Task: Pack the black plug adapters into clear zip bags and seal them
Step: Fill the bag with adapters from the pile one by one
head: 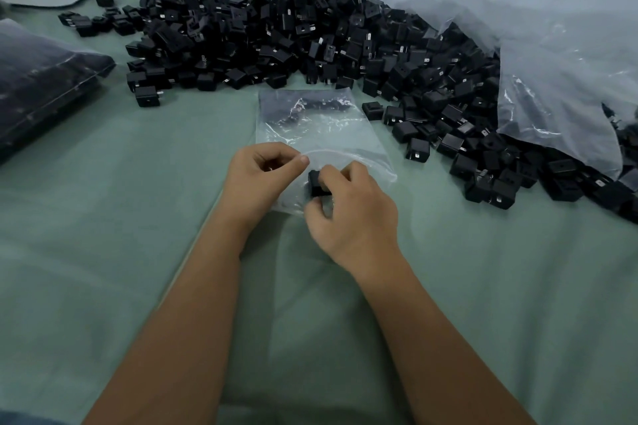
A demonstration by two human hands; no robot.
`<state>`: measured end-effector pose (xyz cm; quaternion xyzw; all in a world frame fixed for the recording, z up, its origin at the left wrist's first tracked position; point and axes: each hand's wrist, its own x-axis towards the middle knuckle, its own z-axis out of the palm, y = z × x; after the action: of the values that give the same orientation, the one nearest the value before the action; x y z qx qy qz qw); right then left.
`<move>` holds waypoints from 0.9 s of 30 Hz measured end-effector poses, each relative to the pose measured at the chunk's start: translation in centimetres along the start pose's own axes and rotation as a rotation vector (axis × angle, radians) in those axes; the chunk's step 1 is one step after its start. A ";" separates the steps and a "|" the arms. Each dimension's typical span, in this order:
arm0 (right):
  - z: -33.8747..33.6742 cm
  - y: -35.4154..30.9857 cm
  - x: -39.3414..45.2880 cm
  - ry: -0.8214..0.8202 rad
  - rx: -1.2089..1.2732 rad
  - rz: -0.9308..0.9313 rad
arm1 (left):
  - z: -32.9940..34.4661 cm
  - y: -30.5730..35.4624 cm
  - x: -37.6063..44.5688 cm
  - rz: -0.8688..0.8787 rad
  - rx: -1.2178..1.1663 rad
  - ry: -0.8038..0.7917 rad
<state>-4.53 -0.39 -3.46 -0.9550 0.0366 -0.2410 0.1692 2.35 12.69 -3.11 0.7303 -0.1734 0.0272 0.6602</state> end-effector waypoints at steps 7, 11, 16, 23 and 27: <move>0.5 0.1 0.2 -0.109 -0.084 0.023 | 0.2 0.3 -0.1 -0.029 -0.032 -0.085; 0.8 0.4 0.3 -0.142 -0.136 0.008 | 0.3 0.6 -0.2 -0.047 -0.080 -0.130; 1.0 0.4 2.0 -0.234 -0.139 0.044 | 0.2 1.0 -0.3 0.034 -0.012 -0.192; 1.7 -0.3 6.2 -0.606 -0.129 0.247 | 0.3 1.0 -0.2 0.060 0.010 -0.194; 1.3 -0.5 7.3 -0.806 -0.002 0.347 | 0.3 1.0 -0.2 0.068 0.014 -0.200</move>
<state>2.50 -0.61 -1.12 -0.9525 0.1278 0.1828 0.2071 1.80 12.37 -2.21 0.7277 -0.2629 -0.0222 0.6331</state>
